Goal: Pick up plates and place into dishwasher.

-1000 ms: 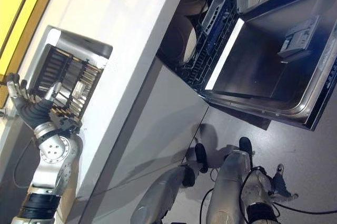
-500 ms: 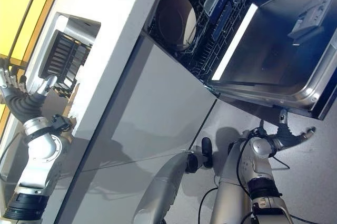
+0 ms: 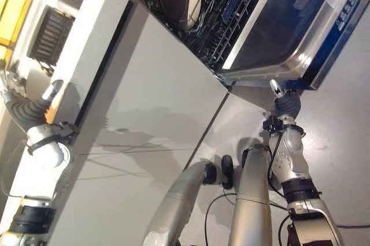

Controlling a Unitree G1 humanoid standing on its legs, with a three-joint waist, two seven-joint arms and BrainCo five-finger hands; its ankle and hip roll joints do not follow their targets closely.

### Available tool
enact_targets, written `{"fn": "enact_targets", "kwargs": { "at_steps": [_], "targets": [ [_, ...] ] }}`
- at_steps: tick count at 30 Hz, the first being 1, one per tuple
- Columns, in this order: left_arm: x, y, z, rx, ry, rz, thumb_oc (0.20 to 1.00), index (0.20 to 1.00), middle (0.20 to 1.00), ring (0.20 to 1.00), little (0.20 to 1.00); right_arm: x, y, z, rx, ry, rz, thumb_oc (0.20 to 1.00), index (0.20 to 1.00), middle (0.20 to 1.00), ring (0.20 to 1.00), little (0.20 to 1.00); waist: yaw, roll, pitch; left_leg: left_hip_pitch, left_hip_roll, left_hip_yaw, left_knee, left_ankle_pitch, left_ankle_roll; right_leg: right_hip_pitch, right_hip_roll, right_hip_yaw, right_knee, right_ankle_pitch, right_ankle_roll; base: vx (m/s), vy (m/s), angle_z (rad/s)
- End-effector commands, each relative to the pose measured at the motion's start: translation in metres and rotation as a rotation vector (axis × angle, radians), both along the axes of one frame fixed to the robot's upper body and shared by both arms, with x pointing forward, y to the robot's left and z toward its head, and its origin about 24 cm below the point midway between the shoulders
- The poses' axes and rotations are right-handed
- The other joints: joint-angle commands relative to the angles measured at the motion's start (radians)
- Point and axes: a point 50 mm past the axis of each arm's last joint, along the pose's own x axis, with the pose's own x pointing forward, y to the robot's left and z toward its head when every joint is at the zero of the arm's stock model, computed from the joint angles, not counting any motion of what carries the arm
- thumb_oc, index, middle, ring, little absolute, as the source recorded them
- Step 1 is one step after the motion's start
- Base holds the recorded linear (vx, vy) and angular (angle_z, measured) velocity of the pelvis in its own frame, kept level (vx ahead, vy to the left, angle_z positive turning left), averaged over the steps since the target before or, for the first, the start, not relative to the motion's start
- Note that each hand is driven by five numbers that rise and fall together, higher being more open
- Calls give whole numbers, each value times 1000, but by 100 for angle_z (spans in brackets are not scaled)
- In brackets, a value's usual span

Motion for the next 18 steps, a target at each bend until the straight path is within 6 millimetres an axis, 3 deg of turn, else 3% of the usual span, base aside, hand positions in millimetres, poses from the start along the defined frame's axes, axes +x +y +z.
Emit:
{"fn": "enact_targets", "kwargs": {
  "at_steps": [1, 10, 18],
  "targets": [
    [-2, -12, -41, -65, 169, -76, 1000, 1000, 1000, 1000, 1000, -17, 77, 177, -317, -716, 305, 1000, 1000, 1000, 1000, 1000, 10, 34, 116, 13, 14, -4, -56, 88, 20, 67, 16, 16, 15, -11, -30, 9, 70, 9],
    [-2, -8, -38, -81, 170, -87, 1000, 1000, 1000, 1000, 1000, -24, 78, 193, -366, -741, 315, 1000, 1000, 1000, 1000, 1000, 29, 11, 116, 79, 2, -24, -94, 95, 20, 145, 3, -8, -49, 7, -30, 23, 56, 2],
    [-3, -3, -43, -93, 195, -79, 1000, 1000, 1000, 1000, 1000, -23, 81, 188, -360, -734, 324, 1000, 1000, 1000, 1000, 1000, 74, -23, 97, 206, -19, -64, -158, 93, 18, 308, -27, -61, -133, 8, -31, 84, 81, 12]
  ]
}}
